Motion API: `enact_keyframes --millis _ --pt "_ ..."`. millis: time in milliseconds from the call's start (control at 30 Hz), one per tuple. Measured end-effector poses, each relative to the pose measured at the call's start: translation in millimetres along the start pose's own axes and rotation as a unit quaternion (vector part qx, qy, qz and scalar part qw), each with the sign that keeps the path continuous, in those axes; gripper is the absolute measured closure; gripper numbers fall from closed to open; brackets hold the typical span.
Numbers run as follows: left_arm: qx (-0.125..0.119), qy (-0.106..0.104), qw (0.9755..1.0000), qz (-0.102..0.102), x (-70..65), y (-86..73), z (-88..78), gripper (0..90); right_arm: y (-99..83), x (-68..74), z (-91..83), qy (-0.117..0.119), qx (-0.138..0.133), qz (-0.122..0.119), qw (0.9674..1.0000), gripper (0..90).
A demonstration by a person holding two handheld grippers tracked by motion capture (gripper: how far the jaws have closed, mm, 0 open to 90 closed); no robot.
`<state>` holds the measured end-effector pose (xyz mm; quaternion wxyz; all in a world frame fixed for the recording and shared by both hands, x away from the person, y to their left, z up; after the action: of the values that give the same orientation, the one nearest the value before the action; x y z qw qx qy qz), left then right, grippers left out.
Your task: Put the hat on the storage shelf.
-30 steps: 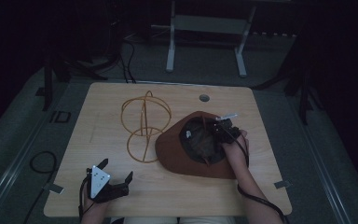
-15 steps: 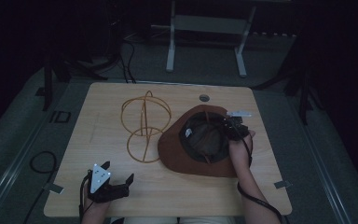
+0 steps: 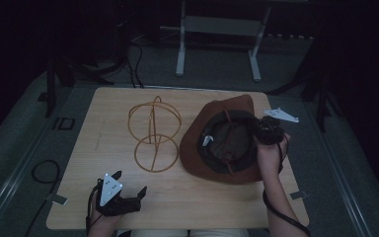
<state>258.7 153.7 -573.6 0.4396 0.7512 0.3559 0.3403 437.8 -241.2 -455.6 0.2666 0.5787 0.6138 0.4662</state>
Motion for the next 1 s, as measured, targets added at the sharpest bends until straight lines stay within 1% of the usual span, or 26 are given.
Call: enact_keyframes --millis 67,100,133,200,233,300,367,500,567,633,667,700,733,800,833,900,933,1000 --pt "-0.003 -0.008 1.0 0.001 -3.5 6.3 -0.6 2.1 7.4 -1.4 -10.9 0.005 -0.017 0.008 0.9998 84.8" --pt "-0.005 -0.009 0.9999 0.006 -5.9 9.5 -0.8 2.1 10.5 -1.9 -16.0 0.006 -0.024 0.009 0.9997 84.8" --pt "-0.007 -0.015 0.9998 0.011 -8.7 12.8 -0.8 2.1 13.2 -2.6 -20.3 0.005 -0.029 0.006 0.9995 84.8" --pt "-0.009 -0.019 0.9996 0.017 -14.0 19.7 -0.1 2.1 16.6 -4.4 -27.9 0.011 -0.036 0.013 0.9992 84.9" --pt "-0.014 -0.022 0.9995 0.018 -17.0 24.2 -0.2 2.1 17.2 -5.5 -30.9 0.011 -0.037 0.013 0.9992 84.8" --pt "-0.026 -0.022 0.9991 0.025 -22.2 34.2 -0.5 3.5 15.9 -8.8 -35.2 0.015 -0.036 0.018 0.9991 84.8" --pt "-0.033 -0.031 0.9986 0.027 -26.7 44.2 2.0 3.7 12.6 -12.1 -37.1 0.014 -0.034 0.018 0.9992 84.8" --pt "-0.03 -0.054 0.9977 0.03 -34.7 60.2 10.6 3.8 4.9 -18.5 -39.3 0.012 -0.03 0.025 0.9992 84.7" --pt "-0.025 -0.06 0.9974 0.031 -38.2 66.7 15.3 3.9 0.5 -20.4 -39.9 0.013 -0.027 0.026 0.9992 84.7" --pt "-0.02 -0.074 0.9965 0.033 -43.1 75.0 22.4 3.9 -3.5 -22.1 -40.3 0.015 -0.026 0.027 0.9992 84.7" --pt "-0.019 -0.082 0.996 0.03 -44.6 78.8 25.5 3.9 -5.3 -22.8 -40.5 0.015 -0.025 0.028 0.9992 84.7" --pt "-0.018 -0.085 0.9958 0.03 -45.6 81.8 28.0 3.9 -6.9 -23.5 -40.9 0.013 -0.024 0.028 0.9992 84.7" --pt "-0.016 -0.087 0.9955 0.035 -47.5 86.8 31.8 3.9 -7.8 -23.9 -41.3 0.013 -0.024 0.027 0.9993 84.7" --pt "-0.017 -0.094 0.9947 0.039 -51.3 95.2 37.4 3.9 -9.6 -24.8 -42.3 0.014 -0.023 0.029 0.9992 84.7" --pt "-0.018 -0.102 0.9937 0.042 -53.8 99.6 40.0 3.9 -10.5 -25.5 -43.0 0.014 -0.023 0.028 0.9992 84.7" --pt "-0.016 -0.11 0.9926 0.05 -58.6 107.7 45.4 3.9 -11.6 -26.2 -44.2 0.015 -0.022 0.029 0.9992 84.7" --pt "-0.016 -0.119 0.9913 0.054 -61.9 111.7 48.2 3.9 -12.1 -26.6 -44.8 0.015 -0.023 0.028 0.9992 84.7" --pt "-0.014 -0.125 0.9898 0.066 -67.5 119.0 54.8 3.9 -12.8 -26.8 -45.9 0.016 -0.023 0.029 0.9992 84.7"
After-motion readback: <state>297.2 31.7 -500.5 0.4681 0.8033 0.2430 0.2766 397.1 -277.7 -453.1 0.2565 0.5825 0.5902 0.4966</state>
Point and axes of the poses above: each handheld gripper's, and its own axes: z roughly forward along the jaws, y roughly out of its top, x roughly to its left, the point moved 6 cm from there along z, roughly forward along the jaws, and after that the axes turned 12 degrees about z, right-handed, at the moved point
